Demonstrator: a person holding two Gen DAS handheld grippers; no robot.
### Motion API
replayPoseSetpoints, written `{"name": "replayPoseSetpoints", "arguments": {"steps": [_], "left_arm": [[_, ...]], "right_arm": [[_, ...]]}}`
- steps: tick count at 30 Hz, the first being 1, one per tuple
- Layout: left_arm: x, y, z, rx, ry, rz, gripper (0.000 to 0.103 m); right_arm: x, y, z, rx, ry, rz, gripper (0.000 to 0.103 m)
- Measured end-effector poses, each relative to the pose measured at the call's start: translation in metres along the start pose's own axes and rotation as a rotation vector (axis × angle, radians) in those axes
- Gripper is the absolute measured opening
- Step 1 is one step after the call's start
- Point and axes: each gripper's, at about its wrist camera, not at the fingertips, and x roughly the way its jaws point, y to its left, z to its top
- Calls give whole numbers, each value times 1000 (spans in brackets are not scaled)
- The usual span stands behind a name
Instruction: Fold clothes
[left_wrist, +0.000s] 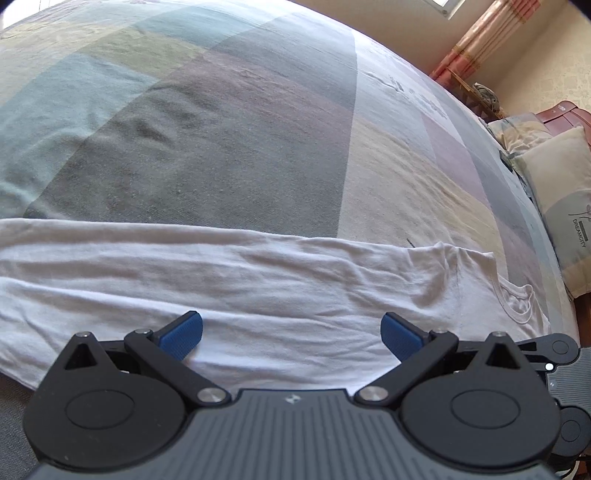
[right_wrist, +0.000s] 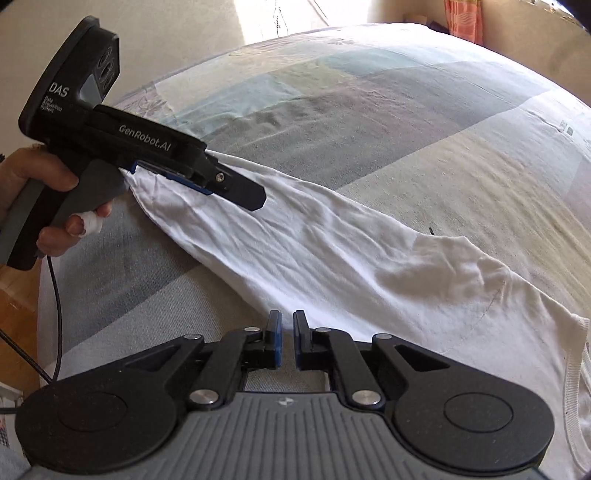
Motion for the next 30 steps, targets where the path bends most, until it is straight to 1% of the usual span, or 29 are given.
{"name": "replayPoseSetpoints", "arguments": {"steps": [2, 5, 6, 9, 12, 13, 15, 16, 17, 19, 21, 22, 23, 25, 26, 27, 28, 30], "left_arm": [[-3, 10, -8, -20, 4, 31, 102], [-13, 14, -13, 2, 12, 59, 102], [-17, 14, -13, 14, 2, 65, 102], [-24, 18, -4, 42, -63, 88, 102], [-20, 38, 3, -4, -92, 138, 102], [-19, 49, 1, -30, -94, 182, 102], [-18, 72, -6, -87, -90, 301, 101], [-21, 81, -9, -97, -94, 326, 101], [-27, 87, -13, -93, -101, 329, 102], [-37, 99, -21, -87, -116, 336, 101], [-39, 94, -17, -51, -92, 365, 100], [-40, 86, -12, -19, -93, 381, 99], [-42, 76, -8, 30, -116, 379, 99], [-42, 55, 1, 135, -167, 349, 99], [-39, 46, 6, 180, -180, 329, 99], [-34, 40, 11, 213, -181, 308, 99], [-27, 39, 13, 216, -170, 303, 99], [-14, 44, 15, 194, -147, 316, 99]], "right_arm": [[8, -2, -1, 35, 27, 9, 12], [15, -4, -4, 67, 75, 20, 15], [13, -4, -5, 68, 81, 22, 15], [9, -4, -11, 54, 102, 7, 15], [6, -2, -15, 63, 103, -2, 16], [5, -1, -16, 72, 101, -4, 17], [5, 0, -14, 80, 97, -9, 20], [5, 0, -12, 79, 99, -10, 23], [5, 1, -11, 74, 101, -15, 26], [2, 1, -11, 52, 102, -34, 26], [0, 1, -10, 36, 102, -52, 28], [-2, -1, -10, 36, 99, -60, 31], [-3, -2, -9, 37, 97, -67, 33], [-6, -4, -8, 37, 91, -91, 34], [-7, -5, -6, 35, 89, -119, 40], [-8, -7, -4, 37, 81, -145, 44], [-9, -9, 0, 44, 67, -169, 46], [-12, -16, 8, 71, 33, -205, 49]]}}
